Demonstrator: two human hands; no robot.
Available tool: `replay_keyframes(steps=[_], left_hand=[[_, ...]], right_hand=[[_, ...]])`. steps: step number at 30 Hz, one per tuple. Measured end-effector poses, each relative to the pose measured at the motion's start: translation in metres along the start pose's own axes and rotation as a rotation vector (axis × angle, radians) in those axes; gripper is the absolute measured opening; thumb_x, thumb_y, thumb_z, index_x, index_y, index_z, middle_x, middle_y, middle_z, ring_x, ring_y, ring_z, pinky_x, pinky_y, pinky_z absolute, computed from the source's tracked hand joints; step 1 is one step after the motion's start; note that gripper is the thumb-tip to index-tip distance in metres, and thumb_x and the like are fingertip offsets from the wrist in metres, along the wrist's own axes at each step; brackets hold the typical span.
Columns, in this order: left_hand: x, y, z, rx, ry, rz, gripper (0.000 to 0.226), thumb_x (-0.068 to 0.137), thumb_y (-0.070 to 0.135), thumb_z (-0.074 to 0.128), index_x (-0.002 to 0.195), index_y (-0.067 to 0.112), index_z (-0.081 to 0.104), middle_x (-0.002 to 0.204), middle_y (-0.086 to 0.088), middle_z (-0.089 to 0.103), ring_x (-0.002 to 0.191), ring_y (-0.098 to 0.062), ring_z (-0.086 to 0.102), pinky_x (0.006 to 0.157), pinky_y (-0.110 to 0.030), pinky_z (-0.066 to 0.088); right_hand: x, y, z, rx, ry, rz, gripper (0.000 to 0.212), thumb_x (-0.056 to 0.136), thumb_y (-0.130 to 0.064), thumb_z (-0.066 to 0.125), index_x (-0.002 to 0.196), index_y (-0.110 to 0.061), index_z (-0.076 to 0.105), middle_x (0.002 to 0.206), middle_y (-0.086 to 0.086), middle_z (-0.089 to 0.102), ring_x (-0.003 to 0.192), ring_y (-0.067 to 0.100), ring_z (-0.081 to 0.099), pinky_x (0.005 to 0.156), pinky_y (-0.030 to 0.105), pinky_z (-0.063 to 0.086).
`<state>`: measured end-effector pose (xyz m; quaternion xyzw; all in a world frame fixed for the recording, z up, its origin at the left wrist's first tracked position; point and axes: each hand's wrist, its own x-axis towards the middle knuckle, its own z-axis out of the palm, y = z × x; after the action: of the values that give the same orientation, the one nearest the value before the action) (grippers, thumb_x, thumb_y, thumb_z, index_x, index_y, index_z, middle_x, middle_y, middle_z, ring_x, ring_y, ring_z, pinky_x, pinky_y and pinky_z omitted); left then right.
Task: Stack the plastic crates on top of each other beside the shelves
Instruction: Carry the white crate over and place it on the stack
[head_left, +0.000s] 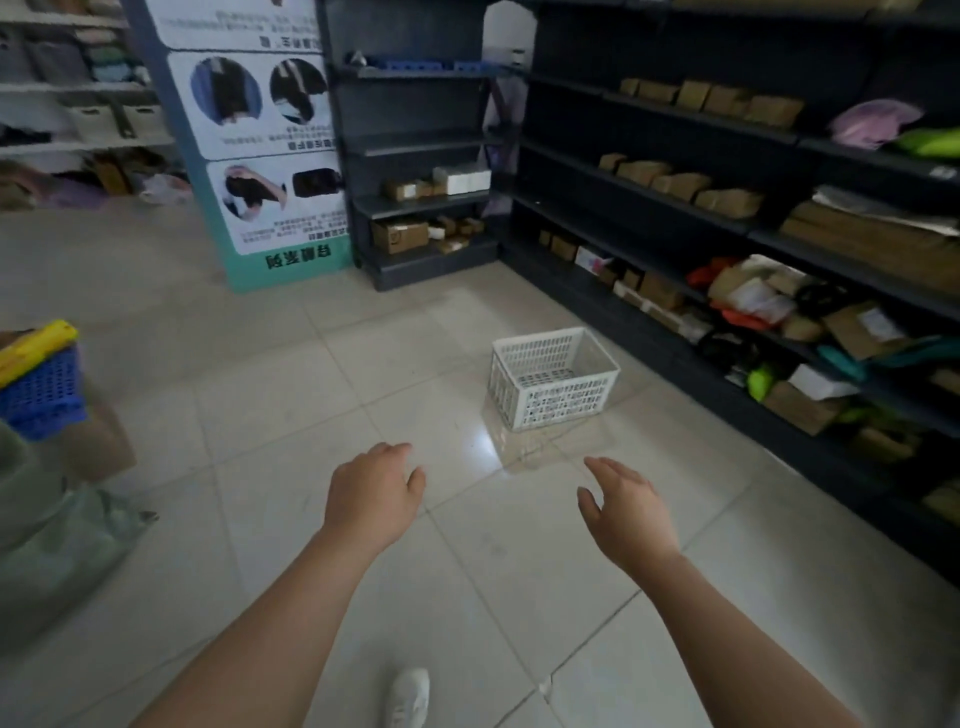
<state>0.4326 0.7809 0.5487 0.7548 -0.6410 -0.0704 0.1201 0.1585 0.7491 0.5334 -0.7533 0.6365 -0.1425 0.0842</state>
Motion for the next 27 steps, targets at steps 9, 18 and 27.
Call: replay_keyframes(steps=[9, 18, 27], left_hand=[[0.170, 0.021, -0.001, 0.023, -0.061, 0.168, 0.040, 0.094, 0.039, 0.040, 0.120, 0.014, 0.057, 0.117, -0.009, 0.062, 0.106, -0.031, 0.060, 0.090, -0.039, 0.047], [0.296, 0.049, 0.023, 0.029, -0.098, 0.306, 0.039, 0.093, 0.038, 0.041, 0.120, 0.015, 0.058, 0.115, -0.008, 0.063, 0.105, -0.028, 0.061, 0.086, -0.036, 0.046], [0.411, 0.125, 0.067, -0.025, -0.104, 0.358, 0.038, 0.094, 0.037, 0.041, 0.120, 0.014, 0.058, 0.116, -0.007, 0.063, 0.103, -0.026, 0.062, 0.083, -0.035, 0.046]], right_hand=[[0.129, 0.004, -0.004, 0.018, 0.062, 0.194, 0.045, 0.092, -0.030, 0.049, 0.135, -0.016, 0.049, 0.138, 0.004, 0.054, 0.125, 0.027, 0.049, 0.103, 0.037, 0.041], [0.218, 0.029, 0.001, 0.018, 0.071, 0.349, 0.046, 0.092, -0.031, 0.048, 0.136, -0.016, 0.047, 0.139, 0.004, 0.053, 0.125, 0.025, 0.049, 0.105, 0.037, 0.039], [0.323, 0.108, -0.003, -0.007, 0.064, 0.393, 0.044, 0.093, -0.029, 0.048, 0.135, -0.015, 0.048, 0.137, 0.003, 0.054, 0.121, 0.027, 0.052, 0.101, 0.037, 0.039]])
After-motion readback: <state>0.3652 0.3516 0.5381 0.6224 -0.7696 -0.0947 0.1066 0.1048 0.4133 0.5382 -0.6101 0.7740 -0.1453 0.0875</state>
